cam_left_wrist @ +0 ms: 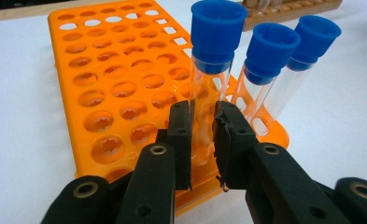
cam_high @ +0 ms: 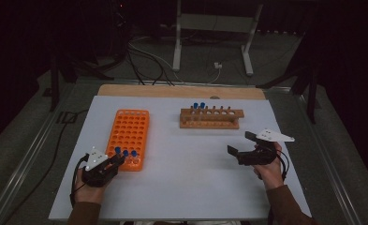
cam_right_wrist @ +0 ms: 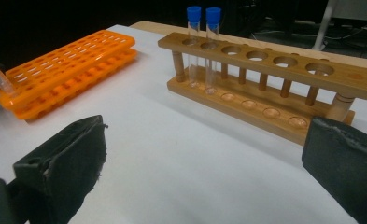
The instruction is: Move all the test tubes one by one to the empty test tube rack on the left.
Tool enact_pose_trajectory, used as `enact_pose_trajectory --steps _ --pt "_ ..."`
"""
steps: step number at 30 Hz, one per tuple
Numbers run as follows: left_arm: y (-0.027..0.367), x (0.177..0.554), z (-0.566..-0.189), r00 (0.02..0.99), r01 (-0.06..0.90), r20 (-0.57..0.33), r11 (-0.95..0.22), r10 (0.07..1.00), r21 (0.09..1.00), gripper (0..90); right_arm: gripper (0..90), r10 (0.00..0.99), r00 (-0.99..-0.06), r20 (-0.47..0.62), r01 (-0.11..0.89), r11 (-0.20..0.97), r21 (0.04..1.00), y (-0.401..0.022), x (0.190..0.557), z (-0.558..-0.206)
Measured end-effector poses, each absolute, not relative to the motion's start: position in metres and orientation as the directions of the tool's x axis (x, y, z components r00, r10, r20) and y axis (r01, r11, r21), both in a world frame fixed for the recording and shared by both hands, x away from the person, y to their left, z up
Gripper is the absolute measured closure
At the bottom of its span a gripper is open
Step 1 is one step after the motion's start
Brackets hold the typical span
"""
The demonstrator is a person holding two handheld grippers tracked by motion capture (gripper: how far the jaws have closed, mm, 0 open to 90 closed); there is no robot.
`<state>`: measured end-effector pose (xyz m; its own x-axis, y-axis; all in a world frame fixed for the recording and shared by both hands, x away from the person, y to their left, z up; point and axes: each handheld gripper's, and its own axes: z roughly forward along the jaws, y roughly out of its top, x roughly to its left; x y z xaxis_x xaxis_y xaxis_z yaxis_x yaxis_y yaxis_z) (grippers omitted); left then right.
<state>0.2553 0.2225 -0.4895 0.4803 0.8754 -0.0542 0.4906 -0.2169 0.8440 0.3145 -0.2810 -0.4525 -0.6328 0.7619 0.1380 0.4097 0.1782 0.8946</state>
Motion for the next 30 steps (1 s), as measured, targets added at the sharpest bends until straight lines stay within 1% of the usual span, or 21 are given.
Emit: enact_pose_trajectory --steps 3,5,9,11,16,21,26,28,30 --pt "0.222 0.256 -0.493 0.48 0.513 -0.05 -0.234 0.876 0.826 78.7 0.3 0.76 -0.635 0.136 0.412 0.184 0.893 -0.28 0.315 -0.454" --pt "0.22 0.256 -0.493 0.482 0.51 -0.037 -0.246 0.875 0.824 78.7 0.3 0.76 -0.636 0.139 0.416 0.186 0.89 -0.279 0.315 -0.455" --pt "0.221 0.256 -0.493 0.482 0.512 -0.041 -0.243 0.875 0.824 78.5 0.2 0.759 -0.637 0.137 0.416 0.189 0.889 -0.279 0.314 -0.455" --pt "0.222 0.255 -0.493 0.48 0.515 -0.054 -0.231 0.876 0.825 77.9 0.3 0.759 -0.637 0.136 0.415 0.188 0.89 -0.279 0.314 -0.454" --pt "0.229 0.255 -0.493 0.484 0.534 -0.133 -0.171 0.865 0.828 74.4 0.3 0.761 -0.633 0.14 0.416 0.183 0.891 -0.28 0.314 -0.454" --pt "0.236 0.249 -0.486 0.499 0.509 -0.177 -0.121 0.848 0.852 68.5 0.2 0.76 -0.635 0.14 0.414 0.182 0.892 -0.28 0.315 -0.454" --pt "0.246 0.242 -0.478 0.512 0.461 -0.194 -0.077 0.837 0.884 58.9 0.3 0.751 -0.641 0.157 0.421 0.173 0.89 -0.278 0.315 -0.455" --pt "0.247 0.24 -0.475 0.505 0.443 -0.184 -0.07 0.843 0.894 50.9 0.3 0.739 -0.646 0.191 0.431 0.147 0.89 -0.278 0.315 -0.454" --pt "0.248 0.239 -0.472 0.499 0.419 -0.17 -0.065 0.85 0.905 44.9 0.3 0.739 -0.645 0.194 0.43 0.141 0.892 -0.278 0.316 -0.453"
